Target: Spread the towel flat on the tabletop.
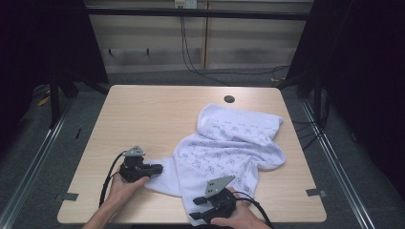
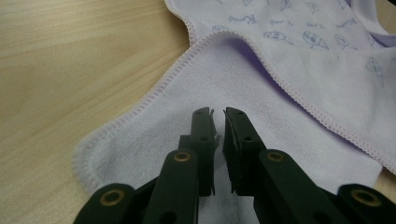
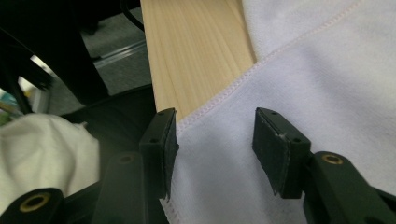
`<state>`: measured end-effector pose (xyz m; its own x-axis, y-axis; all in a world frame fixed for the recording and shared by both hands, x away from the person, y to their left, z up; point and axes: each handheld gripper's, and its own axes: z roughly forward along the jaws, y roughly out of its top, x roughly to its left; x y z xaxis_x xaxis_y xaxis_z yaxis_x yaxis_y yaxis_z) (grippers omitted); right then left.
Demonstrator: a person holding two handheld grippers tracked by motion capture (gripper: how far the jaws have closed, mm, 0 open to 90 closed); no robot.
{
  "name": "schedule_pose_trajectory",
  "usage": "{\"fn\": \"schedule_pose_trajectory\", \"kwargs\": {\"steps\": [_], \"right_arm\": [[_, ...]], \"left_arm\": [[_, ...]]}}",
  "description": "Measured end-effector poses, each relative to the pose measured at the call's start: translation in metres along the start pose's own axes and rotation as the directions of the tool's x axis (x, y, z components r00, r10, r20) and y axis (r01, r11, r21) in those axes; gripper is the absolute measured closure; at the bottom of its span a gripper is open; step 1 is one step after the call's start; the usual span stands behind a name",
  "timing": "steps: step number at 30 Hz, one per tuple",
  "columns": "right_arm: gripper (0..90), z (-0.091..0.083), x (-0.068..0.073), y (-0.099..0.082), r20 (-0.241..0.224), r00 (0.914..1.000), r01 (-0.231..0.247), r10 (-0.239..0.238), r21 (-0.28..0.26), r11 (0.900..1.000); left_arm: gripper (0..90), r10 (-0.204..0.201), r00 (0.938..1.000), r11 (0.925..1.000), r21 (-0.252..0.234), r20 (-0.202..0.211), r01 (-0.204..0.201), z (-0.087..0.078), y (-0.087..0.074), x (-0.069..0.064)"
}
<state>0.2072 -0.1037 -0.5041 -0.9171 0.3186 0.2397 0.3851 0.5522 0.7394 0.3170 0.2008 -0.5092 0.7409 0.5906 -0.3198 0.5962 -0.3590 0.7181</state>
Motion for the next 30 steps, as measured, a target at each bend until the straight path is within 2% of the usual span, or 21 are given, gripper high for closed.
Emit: {"fn": "schedule_pose_trajectory", "kwargs": {"steps": [3, 7, 10, 12, 16, 18, 20, 22, 24, 26, 27, 30], "right_arm": [[50.1, 0.001, 0.008, -0.003, 0.046, 0.9972, 0.06, -0.059, -0.004, 0.9982], [57.2, 0.002, 0.015, -0.005, 0.114, 0.9839, 0.137, -0.138, 0.012, 0.9905], [70.0, 0.0, 0.016, -0.005, 0.136, 0.9823, 0.128, -0.129, 0.016, 0.9916], [83.5, -0.003, 0.012, -0.005, 0.134, 0.9867, 0.091, -0.092, 0.014, 0.9958], [86.5, -0.008, 0.0, -0.004, 0.08, 0.9968, -0.008, 0.007, 0.008, 0.9999], [86.6, -0.016, -0.006, -0.004, 0.042, 0.9978, -0.05, 0.051, -0.036, 0.9981], [86.7, -0.029, -0.012, -0.003, 0.037, 0.9957, -0.082, 0.085, -0.081, 0.9933], [86.7, -0.045, -0.019, -0.005, 0.066, 0.9916, -0.104, 0.111, -0.109, 0.9885], [86.7, -0.06, -0.027, -0.012, 0.091, 0.9837, -0.142, 0.155, -0.139, 0.98], [86.7, -0.072, -0.034, -0.019, 0.128, 0.9753, -0.16, 0.18, -0.151, 0.9754], [86.7, -0.078, -0.039, -0.022, 0.139, 0.9705, -0.173, 0.197, -0.163, 0.9712], [86.6, -0.087, -0.047, -0.025, 0.157, 0.9652, -0.18, 0.209, -0.182, 0.9667]], "left_arm": [[80.1, 0.004, 1.0, 1.0, 0.003, -0.007, -0.004, 0.0, 0.0, -0.001], [77.0, 0.014, 0.9999, 0.9999, 0.011, -0.004, -0.013, -0.003, 0.0, -0.002], [75.4, 0.028, 0.9995, 0.9995, 0.017, -0.014, -0.028, -0.004, -0.001, -0.003], [74.4, 0.026, 0.9995, 0.9995, 0.016, -0.017, -0.026, -0.004, -0.001, -0.004], [69.9, 0.04, 0.9991, 0.999, 0.02, -0.012, -0.04, -0.007, -0.001, -0.006], [68.3, 0.073, 0.9961, 0.9972, -0.008, -0.048, -0.074, -0.014, 0.001, -0.007], [68.0, 0.091, 0.9926, 0.9949, -0.036, -0.08, -0.095, -0.023, 0.002, -0.003], [67.1, 0.046, 0.9945, 0.9954, -0.08, -0.094, -0.053, -0.03, 0.001, 0.006], [65.4, 0.029, 0.9927, 0.9962, -0.078, -0.117, -0.039, -0.032, -0.001, 0.014], [62.2, 0.004, 0.9931, 0.9974, -0.071, -0.118, -0.013, -0.032, -0.002, 0.018], [60.4, 0.006, 0.9941, 0.9978, -0.065, -0.109, -0.013, -0.032, -0.002, 0.019], [56.8, 0.016, 0.9937, 0.9983, -0.055, -0.111, -0.022, -0.031, -0.003, 0.018]]}}
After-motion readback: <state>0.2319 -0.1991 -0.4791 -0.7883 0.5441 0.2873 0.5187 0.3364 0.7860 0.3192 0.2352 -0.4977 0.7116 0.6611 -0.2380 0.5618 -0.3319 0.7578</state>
